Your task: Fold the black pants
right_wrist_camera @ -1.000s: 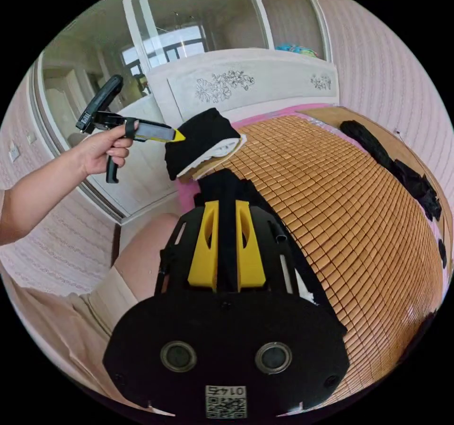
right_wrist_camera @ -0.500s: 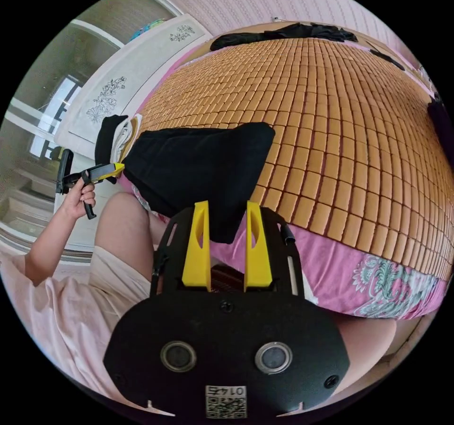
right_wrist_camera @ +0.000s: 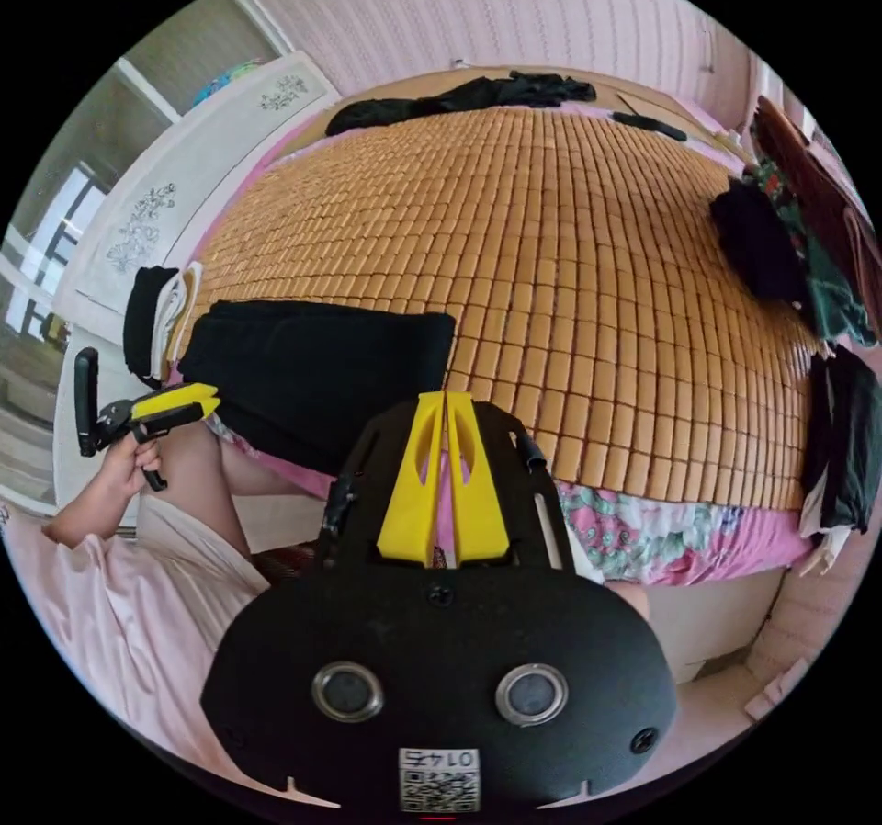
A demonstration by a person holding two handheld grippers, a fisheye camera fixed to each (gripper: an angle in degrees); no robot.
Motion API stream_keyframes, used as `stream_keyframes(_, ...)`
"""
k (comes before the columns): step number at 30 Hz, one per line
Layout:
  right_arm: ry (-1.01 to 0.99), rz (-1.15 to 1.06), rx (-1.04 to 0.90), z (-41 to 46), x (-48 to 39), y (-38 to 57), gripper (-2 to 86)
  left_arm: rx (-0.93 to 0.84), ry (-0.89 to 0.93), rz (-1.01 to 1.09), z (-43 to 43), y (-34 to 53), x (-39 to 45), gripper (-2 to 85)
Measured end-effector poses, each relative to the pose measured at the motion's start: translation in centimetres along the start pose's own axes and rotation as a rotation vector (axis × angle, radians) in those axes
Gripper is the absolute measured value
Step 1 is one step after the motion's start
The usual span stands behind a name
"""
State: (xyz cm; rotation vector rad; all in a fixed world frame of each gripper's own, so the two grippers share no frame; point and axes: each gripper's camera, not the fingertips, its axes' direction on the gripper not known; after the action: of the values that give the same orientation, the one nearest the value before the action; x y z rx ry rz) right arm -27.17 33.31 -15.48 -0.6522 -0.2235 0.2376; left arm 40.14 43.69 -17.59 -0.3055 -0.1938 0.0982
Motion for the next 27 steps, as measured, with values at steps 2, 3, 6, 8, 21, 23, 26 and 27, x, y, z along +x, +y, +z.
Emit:
stream_keyframes(2, -0.068, -0.218, -0.011, 0.6, -6.0, -3.5, -0.1, 0.031, -0.019, 0.038, 0.4, -0.1, 2.0, 6.6)
stream_keyframes(3, -0.077, -0.294, -0.047, 1.3, -7.9, -4.5, -0.2, 0.05, -0.054, 0.051, 0.8, -0.2, 3.1, 5.2)
stream_keyframes(6, -0.025, -0.65, -0.147, 5.5, -17.4, -8.0, -0.4, 0.05, -0.148, 0.11, 2.6, -0.3, 5.2, -0.2)
stream_keyframes(8, 0.006, -0.76, -0.184, 8.8, -21.7, -10.5, -0.4, -0.08, -0.13, 0.143, 5.1, -0.3, 6.1, -0.7)
stream_keyframes(21, 0.232, -0.929, -0.47, 15.9, -28.1, -17.0, -0.4, -0.05, -0.097, 0.205, 7.3, 1.0, 11.5, -1.0)
stream_keyframes(23, 0.221, -0.909, -0.494, 16.1, -27.6, -17.7, -0.4, -0.052, -0.078, 0.185, 7.5, 1.1, 11.9, -1.0)
stream_keyframes(26, 0.091, -0.798, -0.473, 15.2, -25.0, -18.8, -0.2, -0.043, -0.108, 0.211, 7.9, 1.4, 13.4, -0.9)
stream_keyframes(27, 0.049, -0.753, -0.453, 14.7, -24.1, -19.0, -0.1, -0.035, -0.119, 0.224, 7.9, 1.6, 14.0, -0.9)
